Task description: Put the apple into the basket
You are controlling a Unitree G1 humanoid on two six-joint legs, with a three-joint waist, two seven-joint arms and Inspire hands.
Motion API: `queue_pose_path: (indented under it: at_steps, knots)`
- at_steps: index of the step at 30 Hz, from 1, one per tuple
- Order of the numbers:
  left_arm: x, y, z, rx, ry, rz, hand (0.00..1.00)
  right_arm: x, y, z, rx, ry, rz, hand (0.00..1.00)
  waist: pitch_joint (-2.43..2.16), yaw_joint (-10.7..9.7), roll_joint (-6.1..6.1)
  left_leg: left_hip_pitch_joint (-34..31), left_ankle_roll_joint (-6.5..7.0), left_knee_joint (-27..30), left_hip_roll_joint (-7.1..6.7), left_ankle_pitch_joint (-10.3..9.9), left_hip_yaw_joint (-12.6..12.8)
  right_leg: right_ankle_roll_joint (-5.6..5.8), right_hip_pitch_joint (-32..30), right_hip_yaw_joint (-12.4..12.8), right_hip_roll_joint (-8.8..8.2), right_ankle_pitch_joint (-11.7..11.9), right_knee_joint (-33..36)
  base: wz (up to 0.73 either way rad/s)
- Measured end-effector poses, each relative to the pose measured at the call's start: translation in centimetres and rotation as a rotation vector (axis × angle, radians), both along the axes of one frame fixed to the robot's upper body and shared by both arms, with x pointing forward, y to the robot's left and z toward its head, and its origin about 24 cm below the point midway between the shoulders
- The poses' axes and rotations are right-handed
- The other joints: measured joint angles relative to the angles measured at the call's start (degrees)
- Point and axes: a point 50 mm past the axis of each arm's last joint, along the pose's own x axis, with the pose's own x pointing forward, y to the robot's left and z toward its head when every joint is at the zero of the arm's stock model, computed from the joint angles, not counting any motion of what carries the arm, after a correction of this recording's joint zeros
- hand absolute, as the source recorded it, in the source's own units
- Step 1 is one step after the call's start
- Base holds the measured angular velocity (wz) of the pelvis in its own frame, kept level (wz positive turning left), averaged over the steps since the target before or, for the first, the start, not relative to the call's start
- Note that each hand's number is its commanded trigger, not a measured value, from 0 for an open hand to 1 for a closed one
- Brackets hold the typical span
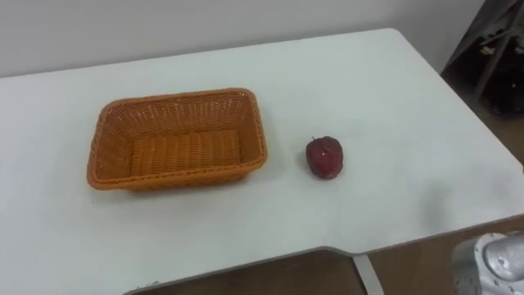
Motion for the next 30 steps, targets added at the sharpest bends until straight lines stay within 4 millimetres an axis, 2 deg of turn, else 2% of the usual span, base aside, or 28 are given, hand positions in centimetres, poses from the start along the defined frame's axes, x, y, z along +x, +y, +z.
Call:
queue_pose_path:
  at_steps: [6, 12, 16, 21, 30]
  knots:
    - [0.0, -0.1, 0.0, -0.022, -0.008, -0.005, 0.00, 1.4, 2.2, 0.3, -0.083, 0.032, 0.209, 0.00, 0.16, 0.8, -0.14, -0.1, 0.00, 0.0, 0.05, 0.0, 0.1, -0.04, 0.1, 0.0, 0.04, 0.1, 0.0, 0.00]
    - [-0.1, -0.3, -0.1, -0.028, 0.000, -0.035, 0.00, 2.1, 5.1, -1.4, -0.081, 0.113, 0.451, 0.00, 0.22, 1.6, -0.21, -0.1, 0.00, 0.0, 0.05, 0.0, 0.0, -0.05, 0.1, 0.0, 0.03, 0.2, 0.0, 0.00]
    - [-0.3, -0.3, -0.1, -0.029, 0.010, -0.033, 0.00, 2.1, 6.0, -2.2, -0.077, 0.154, 0.553, 0.00, 0.23, 2.3, -0.20, -0.2, 0.00, 0.0, 0.05, 0.0, 0.0, -0.01, 0.1, -0.1, -0.01, 0.3, 0.0, 0.00]
    - [-0.5, -0.3, -0.1, -0.034, 0.018, -0.033, 0.00, 2.4, 6.7, -2.2, -0.118, 0.184, 0.640, 0.00, 0.23, 2.5, -0.19, -0.5, 0.00, 0.1, 0.05, 0.0, -0.1, 0.00, 0.1, -0.2, -0.05, 0.4, -0.2, 0.00]
    - [0.7, -0.4, -0.2, -0.050, 0.000, -0.065, 0.00, 2.8, 9.1, -3.3, -0.120, 0.241, 0.869, 0.00, 0.06, 3.7, -0.39, -0.7, 0.00, 0.0, 0.08, 0.0, -0.2, 0.06, 0.2, -0.4, -0.02, 0.6, -1.0, 0.00]
